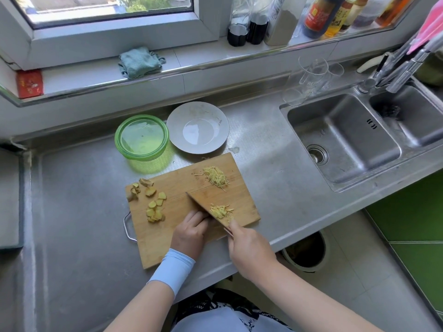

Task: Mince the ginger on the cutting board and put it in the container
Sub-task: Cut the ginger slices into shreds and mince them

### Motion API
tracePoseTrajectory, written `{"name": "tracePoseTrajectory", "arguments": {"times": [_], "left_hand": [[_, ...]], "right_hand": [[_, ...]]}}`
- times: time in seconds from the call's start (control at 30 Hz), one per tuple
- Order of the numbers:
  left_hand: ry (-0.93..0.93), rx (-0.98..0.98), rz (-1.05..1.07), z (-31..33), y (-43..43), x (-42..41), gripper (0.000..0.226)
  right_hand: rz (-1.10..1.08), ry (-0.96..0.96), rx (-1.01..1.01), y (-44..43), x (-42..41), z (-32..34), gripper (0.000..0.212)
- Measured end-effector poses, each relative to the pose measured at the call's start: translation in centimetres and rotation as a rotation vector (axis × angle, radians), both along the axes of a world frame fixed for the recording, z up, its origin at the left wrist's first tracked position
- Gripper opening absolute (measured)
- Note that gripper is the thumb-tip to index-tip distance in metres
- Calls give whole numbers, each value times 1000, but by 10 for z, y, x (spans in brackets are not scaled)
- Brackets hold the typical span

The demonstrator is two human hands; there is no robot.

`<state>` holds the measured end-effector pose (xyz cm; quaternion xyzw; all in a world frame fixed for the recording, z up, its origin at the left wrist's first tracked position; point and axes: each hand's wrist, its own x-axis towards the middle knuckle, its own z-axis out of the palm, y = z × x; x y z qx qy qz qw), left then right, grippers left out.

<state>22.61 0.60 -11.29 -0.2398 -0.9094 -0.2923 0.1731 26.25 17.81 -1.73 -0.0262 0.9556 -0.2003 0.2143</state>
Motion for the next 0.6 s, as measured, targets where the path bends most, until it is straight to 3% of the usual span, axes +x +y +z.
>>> {"name": "tracePoseTrajectory", "arguments": {"times": [0.17, 0.37, 0.6], "left_hand": [[0, -1, 8, 2, 0, 0, 19], [-35, 12, 9, 0, -1, 0, 25], [-29, 23, -6, 4, 0, 0, 24]], "right_hand": [[32, 8, 9, -16, -19, 6, 16], [-12, -5, -7, 11, 18, 4, 31], [1, -8, 5, -13, -15, 0, 12]]}}
